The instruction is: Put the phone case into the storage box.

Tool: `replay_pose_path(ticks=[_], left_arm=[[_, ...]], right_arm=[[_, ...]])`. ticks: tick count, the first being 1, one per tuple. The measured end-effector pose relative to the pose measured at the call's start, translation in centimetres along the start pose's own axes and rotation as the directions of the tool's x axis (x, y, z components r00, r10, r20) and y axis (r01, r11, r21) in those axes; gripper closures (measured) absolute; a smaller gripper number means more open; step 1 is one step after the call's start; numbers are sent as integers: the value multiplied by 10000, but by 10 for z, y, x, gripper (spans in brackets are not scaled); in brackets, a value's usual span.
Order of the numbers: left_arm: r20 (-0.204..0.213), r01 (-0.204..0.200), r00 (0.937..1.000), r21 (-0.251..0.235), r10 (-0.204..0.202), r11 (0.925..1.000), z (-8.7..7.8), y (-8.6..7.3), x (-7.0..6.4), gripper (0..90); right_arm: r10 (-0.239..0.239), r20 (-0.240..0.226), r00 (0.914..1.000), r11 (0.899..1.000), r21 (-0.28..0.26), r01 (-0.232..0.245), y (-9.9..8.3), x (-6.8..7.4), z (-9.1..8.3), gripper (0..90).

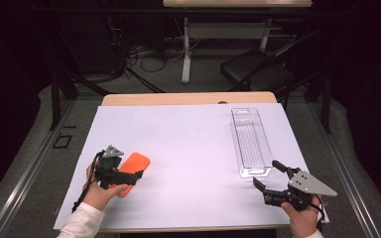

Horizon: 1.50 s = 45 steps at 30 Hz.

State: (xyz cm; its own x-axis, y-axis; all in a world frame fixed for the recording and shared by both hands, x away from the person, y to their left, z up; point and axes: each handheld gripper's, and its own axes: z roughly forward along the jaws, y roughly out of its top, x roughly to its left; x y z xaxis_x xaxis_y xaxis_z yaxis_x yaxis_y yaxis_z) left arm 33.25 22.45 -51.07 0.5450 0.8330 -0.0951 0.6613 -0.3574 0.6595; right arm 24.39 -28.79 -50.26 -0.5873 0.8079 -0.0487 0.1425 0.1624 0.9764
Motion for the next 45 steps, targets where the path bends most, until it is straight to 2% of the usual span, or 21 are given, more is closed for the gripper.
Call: replay_pose_path(ticks=[5,7,13,16,23,29,40,45], left_arm=[[-120,-84,9999,438,90,9990,5,3,3,4],[-166,71,9998,618,-61,9981,8,3,4,4],[-216,199,9996,1019,-177,9946,17,1,10,4],[-193,296,9994,1142,-276,9930,21,-1,13,5],[-374,86,9993,1267,-39,9919,31,-4,16,4],[-333,95,9994,1488,-46,9888,37,-6,18,4],[-791,123,9969,1845,24,9828,43,-8,22,6],[-826,183,9966,1940,-23,9808,46,-10,22,7]], right_arm=[[22,-12,10000,10000,8,-22,0,0,1,143],[-15,-9,10000,10000,-3,15,0,0,1,143],[15,-1,10000,10000,5,-15,-1,0,1,143],[-9,18,10000,10000,86,9,-1,0,0,143],[8,4,10000,10000,86,-8,-1,0,0,143],[19,-2,10000,9999,117,-19,-1,0,0,143],[-13,-3,10000,10000,99,13,-1,0,0,143],[21,-3,10000,10000,95,-21,-1,-1,0,143]])
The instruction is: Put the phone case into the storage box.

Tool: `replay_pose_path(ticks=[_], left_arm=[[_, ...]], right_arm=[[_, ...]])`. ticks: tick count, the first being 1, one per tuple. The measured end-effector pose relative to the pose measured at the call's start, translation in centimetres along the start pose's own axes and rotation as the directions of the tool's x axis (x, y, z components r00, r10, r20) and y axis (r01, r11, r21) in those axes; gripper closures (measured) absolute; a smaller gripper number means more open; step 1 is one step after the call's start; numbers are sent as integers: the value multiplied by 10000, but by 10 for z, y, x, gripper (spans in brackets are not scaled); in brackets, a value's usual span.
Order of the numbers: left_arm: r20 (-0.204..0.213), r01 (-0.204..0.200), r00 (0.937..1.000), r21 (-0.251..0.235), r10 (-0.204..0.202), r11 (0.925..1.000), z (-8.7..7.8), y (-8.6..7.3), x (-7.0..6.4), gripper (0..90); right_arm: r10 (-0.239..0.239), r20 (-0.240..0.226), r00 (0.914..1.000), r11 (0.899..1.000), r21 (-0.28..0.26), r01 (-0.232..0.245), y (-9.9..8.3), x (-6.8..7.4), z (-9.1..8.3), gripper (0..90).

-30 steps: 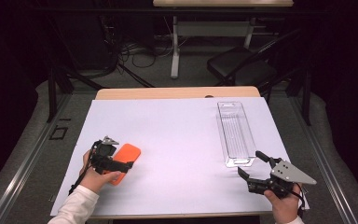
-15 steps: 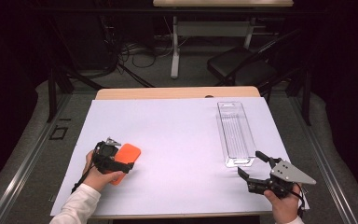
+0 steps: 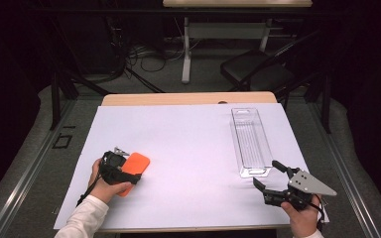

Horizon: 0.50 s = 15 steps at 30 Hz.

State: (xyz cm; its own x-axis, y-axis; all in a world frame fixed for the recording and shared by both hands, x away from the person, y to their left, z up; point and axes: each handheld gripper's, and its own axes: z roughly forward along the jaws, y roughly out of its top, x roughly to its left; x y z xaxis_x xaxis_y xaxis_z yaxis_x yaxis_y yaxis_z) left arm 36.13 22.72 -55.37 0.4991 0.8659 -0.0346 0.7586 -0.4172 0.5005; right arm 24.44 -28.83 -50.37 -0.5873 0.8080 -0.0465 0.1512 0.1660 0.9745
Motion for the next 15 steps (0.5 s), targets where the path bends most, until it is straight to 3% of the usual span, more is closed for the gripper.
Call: replay_pose_path(ticks=[5,15], left_arm=[[-72,45,10000,-59,-45,10000,0,-1,-1,12],[0,-141,9999,-173,141,9998,-3,-1,-4,106]], right_arm=[[-12,-2,10000,10000,0,12,0,0,0,143],[-28,8,10000,10000,-22,28,0,0,0,143]])
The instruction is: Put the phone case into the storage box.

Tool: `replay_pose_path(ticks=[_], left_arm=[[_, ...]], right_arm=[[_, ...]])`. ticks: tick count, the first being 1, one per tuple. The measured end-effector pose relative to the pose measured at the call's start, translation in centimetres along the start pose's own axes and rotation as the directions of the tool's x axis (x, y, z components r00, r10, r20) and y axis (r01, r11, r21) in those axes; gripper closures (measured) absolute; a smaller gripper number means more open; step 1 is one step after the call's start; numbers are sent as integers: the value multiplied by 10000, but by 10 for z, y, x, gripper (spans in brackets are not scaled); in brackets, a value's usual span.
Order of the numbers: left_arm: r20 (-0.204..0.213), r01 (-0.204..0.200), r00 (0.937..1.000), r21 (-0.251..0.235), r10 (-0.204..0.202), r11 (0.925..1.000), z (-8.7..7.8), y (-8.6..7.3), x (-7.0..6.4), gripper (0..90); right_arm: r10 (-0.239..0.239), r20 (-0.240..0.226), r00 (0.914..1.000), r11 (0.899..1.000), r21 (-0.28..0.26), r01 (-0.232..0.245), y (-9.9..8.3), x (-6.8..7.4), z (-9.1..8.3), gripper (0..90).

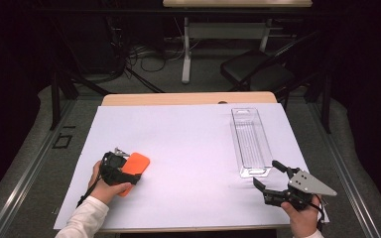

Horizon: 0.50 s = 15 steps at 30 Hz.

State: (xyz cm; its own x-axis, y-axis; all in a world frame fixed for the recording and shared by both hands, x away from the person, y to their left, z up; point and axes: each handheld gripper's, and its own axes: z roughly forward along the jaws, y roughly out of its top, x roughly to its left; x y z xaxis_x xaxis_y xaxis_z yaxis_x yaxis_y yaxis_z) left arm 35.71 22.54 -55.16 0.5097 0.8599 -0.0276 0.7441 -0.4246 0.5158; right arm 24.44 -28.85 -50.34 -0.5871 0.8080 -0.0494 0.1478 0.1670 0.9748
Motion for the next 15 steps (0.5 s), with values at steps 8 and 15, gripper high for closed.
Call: replay_pose_path(ticks=[8,15], left_arm=[[31,-3,10000,-53,3,10000,-1,-1,-2,151],[21,-29,10000,-27,29,10000,-1,0,-1,156]], right_arm=[[36,-26,10000,10000,-37,-36,-1,0,1,143],[21,-21,10000,10000,49,-21,0,0,0,143]])
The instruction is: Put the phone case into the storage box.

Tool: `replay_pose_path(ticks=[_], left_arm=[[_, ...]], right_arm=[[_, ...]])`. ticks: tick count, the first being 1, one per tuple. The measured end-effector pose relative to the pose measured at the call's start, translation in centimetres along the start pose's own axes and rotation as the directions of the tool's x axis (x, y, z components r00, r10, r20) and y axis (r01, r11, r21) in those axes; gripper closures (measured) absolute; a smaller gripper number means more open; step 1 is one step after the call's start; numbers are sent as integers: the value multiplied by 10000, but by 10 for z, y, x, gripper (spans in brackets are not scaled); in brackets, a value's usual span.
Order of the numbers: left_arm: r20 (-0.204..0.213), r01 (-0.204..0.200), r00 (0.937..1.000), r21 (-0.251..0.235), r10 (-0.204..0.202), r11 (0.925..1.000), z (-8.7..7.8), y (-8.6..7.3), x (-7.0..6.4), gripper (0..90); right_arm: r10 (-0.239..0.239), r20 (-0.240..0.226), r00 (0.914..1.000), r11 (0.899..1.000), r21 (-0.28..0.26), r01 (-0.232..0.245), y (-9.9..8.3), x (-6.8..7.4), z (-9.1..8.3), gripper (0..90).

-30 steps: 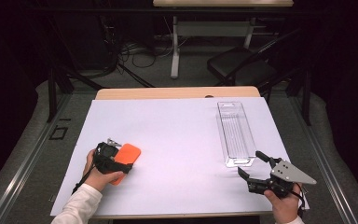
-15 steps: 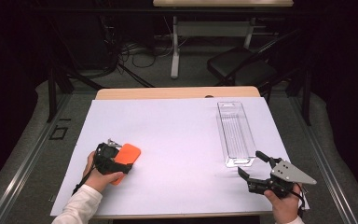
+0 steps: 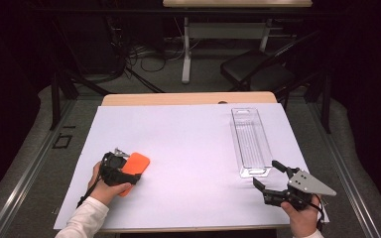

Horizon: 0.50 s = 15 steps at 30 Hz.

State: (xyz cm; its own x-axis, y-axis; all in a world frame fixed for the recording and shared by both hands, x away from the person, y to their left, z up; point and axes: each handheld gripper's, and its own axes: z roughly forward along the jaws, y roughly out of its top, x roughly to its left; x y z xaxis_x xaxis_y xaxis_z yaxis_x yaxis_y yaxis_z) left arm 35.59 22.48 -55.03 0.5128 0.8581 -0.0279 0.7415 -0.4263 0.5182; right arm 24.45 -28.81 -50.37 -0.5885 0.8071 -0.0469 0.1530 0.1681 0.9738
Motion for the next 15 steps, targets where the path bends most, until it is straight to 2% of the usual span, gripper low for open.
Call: replay_pose_path(ticks=[15], left_arm=[[34,-135,9999,268,135,9995,-2,7,-1,159]], right_arm=[[28,-9,10000,10000,-50,-28,0,-1,0,143]])
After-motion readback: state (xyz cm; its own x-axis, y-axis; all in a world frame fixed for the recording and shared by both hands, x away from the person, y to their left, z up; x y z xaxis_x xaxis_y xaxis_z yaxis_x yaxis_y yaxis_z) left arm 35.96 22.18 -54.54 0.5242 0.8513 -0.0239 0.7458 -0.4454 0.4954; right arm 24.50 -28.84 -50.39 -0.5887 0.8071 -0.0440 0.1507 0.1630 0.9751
